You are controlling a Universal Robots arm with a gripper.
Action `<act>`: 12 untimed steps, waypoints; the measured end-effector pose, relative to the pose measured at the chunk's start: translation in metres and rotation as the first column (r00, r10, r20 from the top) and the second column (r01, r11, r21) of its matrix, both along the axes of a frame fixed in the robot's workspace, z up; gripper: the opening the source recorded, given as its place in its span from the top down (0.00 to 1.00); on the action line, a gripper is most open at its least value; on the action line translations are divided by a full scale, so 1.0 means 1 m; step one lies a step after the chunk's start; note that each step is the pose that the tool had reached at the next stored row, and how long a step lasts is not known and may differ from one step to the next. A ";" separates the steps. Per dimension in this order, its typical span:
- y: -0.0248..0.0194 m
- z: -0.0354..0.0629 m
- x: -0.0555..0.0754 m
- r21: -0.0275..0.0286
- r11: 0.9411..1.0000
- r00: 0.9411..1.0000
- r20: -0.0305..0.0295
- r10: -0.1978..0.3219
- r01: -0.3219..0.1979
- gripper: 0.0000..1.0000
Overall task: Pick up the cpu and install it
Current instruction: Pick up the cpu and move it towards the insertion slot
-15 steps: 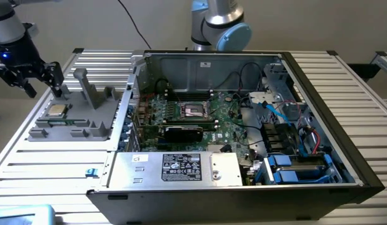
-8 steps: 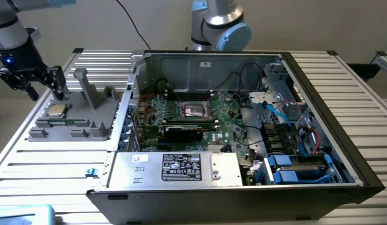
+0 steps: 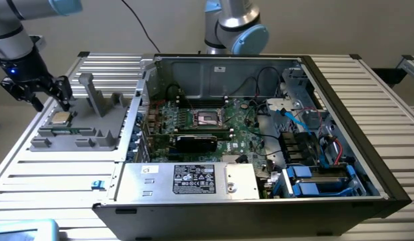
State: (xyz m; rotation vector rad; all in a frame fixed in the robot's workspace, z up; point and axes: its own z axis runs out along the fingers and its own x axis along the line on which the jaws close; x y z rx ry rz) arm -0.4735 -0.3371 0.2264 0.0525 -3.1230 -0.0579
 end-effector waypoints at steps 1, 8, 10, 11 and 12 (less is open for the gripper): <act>0.0000 -0.0016 0.000 0.000 1.000 1.000 0.000 0.000 0.000 0.29; 0.0016 -0.0060 -0.003 -0.002 1.000 1.000 0.000 0.000 0.000 0.29; 0.0028 -0.0093 -0.003 -0.004 1.000 1.000 0.000 0.000 0.000 0.29; 0.0035 -0.0111 -0.003 -0.005 1.000 1.000 0.000 0.000 0.000 0.29; 0.0039 -0.0129 -0.003 -0.005 1.000 1.000 0.000 0.000 0.000 0.29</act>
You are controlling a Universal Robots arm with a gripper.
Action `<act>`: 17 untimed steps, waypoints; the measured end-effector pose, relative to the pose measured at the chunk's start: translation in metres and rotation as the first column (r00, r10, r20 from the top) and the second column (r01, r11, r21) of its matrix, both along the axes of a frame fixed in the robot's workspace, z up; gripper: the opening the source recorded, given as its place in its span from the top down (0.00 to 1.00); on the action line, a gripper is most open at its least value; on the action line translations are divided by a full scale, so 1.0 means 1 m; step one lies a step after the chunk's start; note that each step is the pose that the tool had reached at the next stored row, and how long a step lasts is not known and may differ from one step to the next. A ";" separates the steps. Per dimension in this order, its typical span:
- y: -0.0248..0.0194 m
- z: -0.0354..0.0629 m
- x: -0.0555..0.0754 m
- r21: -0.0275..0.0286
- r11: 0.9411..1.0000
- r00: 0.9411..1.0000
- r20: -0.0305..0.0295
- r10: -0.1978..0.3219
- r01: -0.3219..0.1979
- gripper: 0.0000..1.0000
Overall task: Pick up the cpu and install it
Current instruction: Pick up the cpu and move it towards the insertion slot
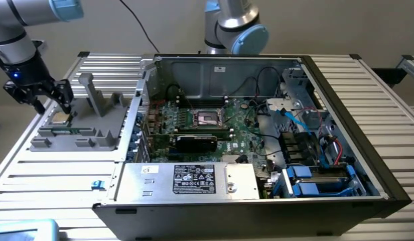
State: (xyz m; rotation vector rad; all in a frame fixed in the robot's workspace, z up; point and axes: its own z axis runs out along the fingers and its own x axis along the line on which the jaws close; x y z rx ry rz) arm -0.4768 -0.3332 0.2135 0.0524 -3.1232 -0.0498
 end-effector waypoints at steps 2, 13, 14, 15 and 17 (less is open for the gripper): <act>0.0000 -0.0037 0.000 0.000 1.000 1.000 0.000 0.000 0.000 0.29; 0.0001 -0.0144 0.000 0.000 1.000 1.000 -0.001 0.000 0.000 0.29; 0.0001 -0.0149 0.000 0.000 1.000 1.000 -0.001 0.000 0.000 0.29; 0.0001 -0.0156 0.000 0.000 1.000 1.000 -0.002 0.000 0.000 0.29; 0.0001 -0.0169 0.000 0.001 1.000 1.000 -0.010 0.000 0.000 0.29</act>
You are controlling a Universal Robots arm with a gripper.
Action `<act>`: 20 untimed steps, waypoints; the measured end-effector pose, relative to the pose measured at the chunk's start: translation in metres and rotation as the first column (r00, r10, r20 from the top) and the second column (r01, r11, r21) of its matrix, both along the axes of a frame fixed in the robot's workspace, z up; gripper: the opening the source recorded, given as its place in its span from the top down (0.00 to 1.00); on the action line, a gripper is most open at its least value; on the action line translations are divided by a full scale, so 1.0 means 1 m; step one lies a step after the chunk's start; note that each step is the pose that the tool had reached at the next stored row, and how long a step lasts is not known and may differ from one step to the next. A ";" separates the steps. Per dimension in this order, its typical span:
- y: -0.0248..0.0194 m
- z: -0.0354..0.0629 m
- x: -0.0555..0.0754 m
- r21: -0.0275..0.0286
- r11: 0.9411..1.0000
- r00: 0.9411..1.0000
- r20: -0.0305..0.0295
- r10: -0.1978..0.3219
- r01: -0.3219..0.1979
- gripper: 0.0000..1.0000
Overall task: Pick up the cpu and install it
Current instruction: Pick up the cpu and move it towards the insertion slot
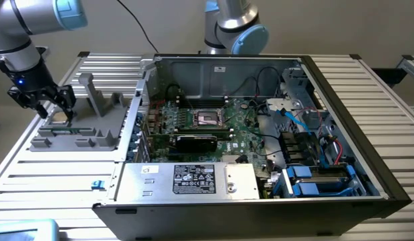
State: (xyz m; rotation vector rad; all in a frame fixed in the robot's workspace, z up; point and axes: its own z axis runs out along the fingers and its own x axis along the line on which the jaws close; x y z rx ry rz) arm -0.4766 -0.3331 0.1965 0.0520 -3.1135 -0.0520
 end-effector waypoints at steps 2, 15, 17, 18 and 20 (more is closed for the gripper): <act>0.0000 -0.0012 0.000 0.004 1.000 1.000 -0.008 0.000 0.000 0.29; 0.0004 -0.0089 0.003 0.010 1.000 1.000 -0.014 0.000 0.000 0.29; 0.0005 -0.0098 0.003 0.013 1.000 1.000 -0.017 0.000 0.000 0.29; 0.0005 -0.0098 0.003 0.015 1.000 1.000 -0.019 0.000 0.000 0.29; 0.0005 -0.0099 0.003 0.017 1.000 1.000 -0.019 0.000 0.000 0.29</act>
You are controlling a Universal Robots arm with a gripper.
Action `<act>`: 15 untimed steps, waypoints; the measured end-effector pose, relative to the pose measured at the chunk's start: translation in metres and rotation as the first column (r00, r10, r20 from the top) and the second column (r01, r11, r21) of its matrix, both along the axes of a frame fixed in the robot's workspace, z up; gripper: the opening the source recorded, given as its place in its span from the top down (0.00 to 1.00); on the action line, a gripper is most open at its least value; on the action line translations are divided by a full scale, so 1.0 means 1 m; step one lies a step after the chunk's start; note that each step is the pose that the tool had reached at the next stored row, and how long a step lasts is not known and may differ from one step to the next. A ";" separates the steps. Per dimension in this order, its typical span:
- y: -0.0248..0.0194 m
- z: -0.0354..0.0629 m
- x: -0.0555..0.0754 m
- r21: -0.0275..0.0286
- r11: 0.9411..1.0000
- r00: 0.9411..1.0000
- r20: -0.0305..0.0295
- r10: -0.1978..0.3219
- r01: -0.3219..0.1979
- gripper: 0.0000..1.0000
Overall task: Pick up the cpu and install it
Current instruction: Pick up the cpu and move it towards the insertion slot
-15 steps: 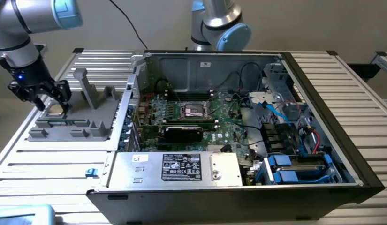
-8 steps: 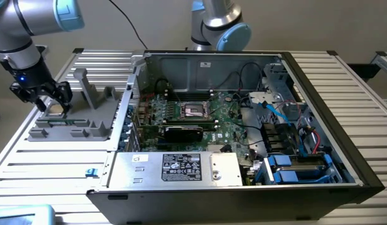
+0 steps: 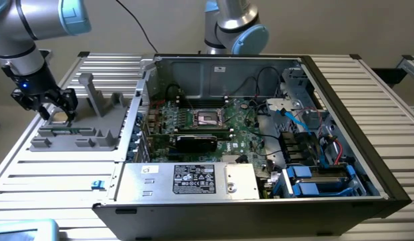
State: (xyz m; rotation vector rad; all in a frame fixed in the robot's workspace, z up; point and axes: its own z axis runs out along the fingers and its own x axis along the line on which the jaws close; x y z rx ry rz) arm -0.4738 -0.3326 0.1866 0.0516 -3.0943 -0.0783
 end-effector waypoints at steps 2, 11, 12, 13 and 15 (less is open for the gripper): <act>0.0000 -0.0001 0.000 0.000 1.000 1.000 0.000 0.000 0.000 0.29; 0.0000 -0.0002 0.000 0.000 1.000 1.000 0.000 0.000 0.000 0.31; 0.0000 -0.0004 0.000 0.000 1.000 1.000 0.001 0.000 0.000 0.38; 0.0000 -0.0004 0.000 0.001 1.000 1.000 0.001 0.000 0.000 0.38; 0.0000 -0.0002 0.001 0.000 1.000 1.000 0.000 0.000 0.000 0.38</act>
